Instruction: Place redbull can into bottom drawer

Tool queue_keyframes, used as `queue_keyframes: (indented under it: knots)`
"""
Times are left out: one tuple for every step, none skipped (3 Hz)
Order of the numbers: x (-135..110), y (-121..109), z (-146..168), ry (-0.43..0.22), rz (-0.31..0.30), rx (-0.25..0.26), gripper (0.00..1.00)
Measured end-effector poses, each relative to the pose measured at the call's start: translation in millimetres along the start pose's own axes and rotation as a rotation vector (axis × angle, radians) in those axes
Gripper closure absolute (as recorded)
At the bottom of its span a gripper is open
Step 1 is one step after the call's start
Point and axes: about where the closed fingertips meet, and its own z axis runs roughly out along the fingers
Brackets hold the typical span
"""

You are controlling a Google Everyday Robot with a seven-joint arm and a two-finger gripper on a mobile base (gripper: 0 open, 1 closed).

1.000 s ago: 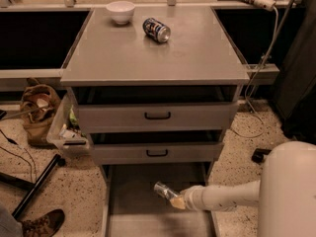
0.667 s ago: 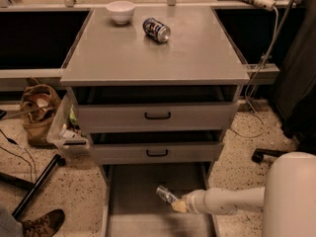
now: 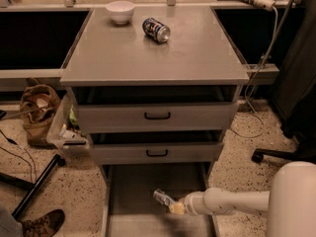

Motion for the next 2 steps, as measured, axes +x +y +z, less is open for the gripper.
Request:
queue_keyframes:
  knots:
    - [7, -7, 18, 0.013, 0.004, 0.016, 1.00]
    - [16, -12, 47, 0.038, 0.008, 0.014, 1.00]
